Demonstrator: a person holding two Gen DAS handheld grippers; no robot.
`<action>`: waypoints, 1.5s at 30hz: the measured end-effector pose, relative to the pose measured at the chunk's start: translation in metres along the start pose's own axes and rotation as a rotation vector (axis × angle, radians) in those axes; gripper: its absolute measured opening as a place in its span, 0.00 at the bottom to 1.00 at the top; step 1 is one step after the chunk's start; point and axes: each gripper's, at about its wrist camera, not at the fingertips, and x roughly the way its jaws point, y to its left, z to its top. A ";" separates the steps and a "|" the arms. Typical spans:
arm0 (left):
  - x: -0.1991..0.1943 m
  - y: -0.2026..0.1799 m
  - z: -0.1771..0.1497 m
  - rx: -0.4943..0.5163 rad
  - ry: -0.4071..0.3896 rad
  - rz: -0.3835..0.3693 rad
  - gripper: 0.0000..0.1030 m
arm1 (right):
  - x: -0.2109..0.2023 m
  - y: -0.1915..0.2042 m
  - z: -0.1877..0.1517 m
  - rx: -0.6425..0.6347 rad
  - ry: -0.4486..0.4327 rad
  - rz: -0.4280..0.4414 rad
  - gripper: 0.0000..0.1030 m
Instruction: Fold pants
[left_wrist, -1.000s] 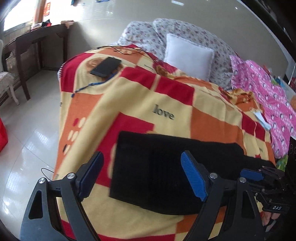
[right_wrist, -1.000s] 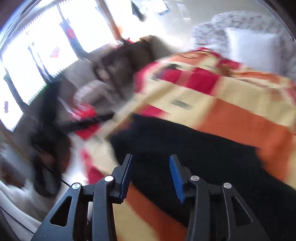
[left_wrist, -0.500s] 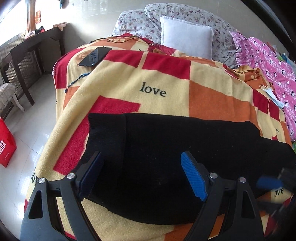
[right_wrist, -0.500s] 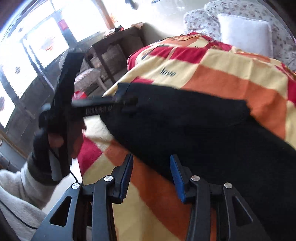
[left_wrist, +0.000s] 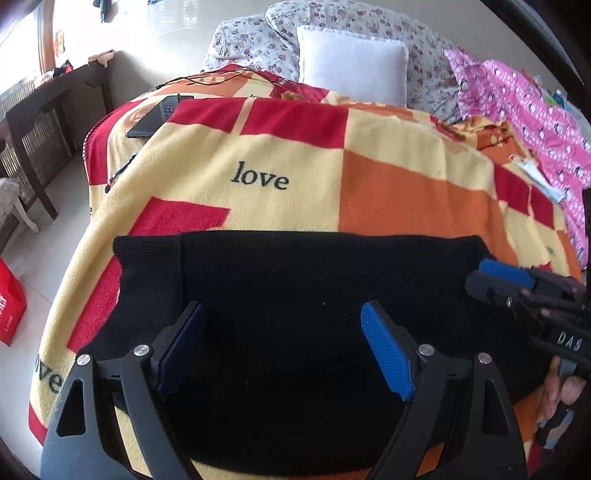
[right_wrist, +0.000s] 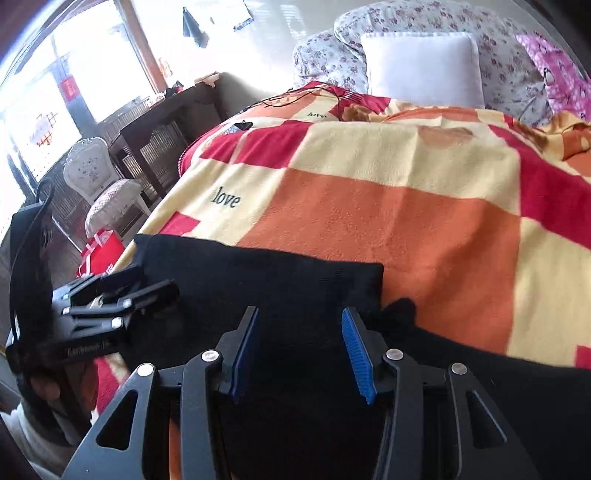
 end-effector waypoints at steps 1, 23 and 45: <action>0.001 -0.001 0.000 0.008 -0.001 0.007 0.83 | 0.002 0.000 0.001 -0.002 -0.001 -0.002 0.45; -0.033 -0.081 0.000 0.123 -0.076 -0.042 0.83 | -0.082 -0.028 -0.072 0.016 -0.002 -0.131 0.55; -0.047 -0.168 0.008 0.210 -0.101 -0.157 0.83 | -0.163 -0.071 -0.082 -0.013 -0.071 -0.528 0.62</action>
